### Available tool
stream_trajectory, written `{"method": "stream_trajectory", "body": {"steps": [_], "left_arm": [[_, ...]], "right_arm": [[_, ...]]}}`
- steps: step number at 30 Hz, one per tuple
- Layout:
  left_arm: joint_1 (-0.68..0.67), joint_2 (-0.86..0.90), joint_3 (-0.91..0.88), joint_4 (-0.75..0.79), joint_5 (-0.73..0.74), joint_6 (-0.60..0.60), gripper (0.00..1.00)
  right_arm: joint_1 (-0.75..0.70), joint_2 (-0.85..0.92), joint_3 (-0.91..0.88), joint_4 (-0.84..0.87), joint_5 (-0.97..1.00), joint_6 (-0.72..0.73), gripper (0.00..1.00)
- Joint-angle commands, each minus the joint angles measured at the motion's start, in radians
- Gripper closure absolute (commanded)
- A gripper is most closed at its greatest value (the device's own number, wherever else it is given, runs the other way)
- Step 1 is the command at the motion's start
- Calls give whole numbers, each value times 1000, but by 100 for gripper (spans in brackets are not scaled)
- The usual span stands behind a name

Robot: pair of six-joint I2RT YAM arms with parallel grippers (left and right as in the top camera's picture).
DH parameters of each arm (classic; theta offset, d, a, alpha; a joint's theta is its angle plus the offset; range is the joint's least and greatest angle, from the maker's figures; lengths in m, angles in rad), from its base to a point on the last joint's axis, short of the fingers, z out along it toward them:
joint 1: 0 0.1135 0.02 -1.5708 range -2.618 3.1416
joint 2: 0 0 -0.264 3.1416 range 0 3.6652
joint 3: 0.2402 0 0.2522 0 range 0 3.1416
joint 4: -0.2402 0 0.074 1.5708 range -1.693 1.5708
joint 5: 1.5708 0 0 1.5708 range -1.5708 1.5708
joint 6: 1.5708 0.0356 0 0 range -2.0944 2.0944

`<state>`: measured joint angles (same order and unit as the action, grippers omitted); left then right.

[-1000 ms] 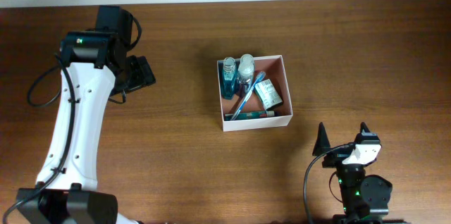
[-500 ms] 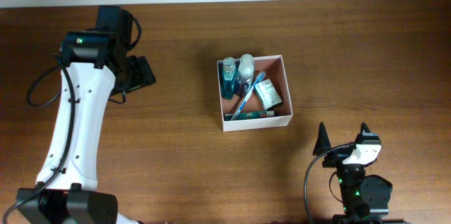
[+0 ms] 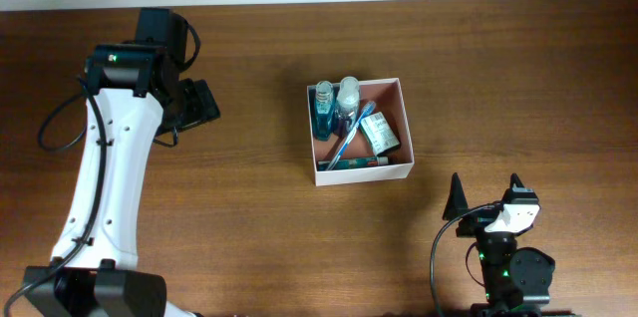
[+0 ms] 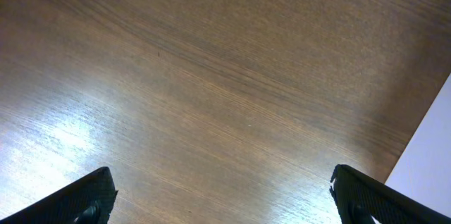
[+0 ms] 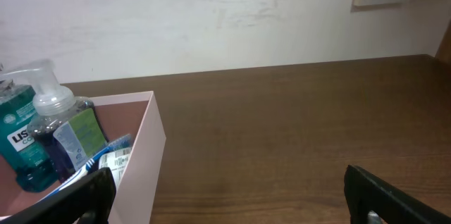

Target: Pack container

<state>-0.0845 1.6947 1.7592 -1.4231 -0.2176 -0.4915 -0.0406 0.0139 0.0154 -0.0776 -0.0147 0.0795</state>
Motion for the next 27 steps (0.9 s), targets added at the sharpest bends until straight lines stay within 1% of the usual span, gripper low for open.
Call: {"method": "stream_trajectory", "body": {"steps": [1,9,15,19,21,24,27], "left_arm": [[2,8,-2,2,-8,-9,1],[2,6,-2,-13,-8,-9,1],[-4,-35,-14,30,-7,-9,1],[-20,-129,-97,142,-3,-5,1],[-31,-197,-176,234,32,40,1],[-44,-321,-335,406,92,116,1],[-56,-452,-508,568,134,149,1]], "right_arm": [[0,-11,-10,0,20,11,2],[0,-11,-10,-1,20,11,2],[0,-11,-10,0,20,11,2],[0,-11,-10,0,20,11,2],[0,-11,-10,0,20,11,2],[0,-11,-10,-1,20,11,2],[0,-11,-10,-1,20,11,2]]}}
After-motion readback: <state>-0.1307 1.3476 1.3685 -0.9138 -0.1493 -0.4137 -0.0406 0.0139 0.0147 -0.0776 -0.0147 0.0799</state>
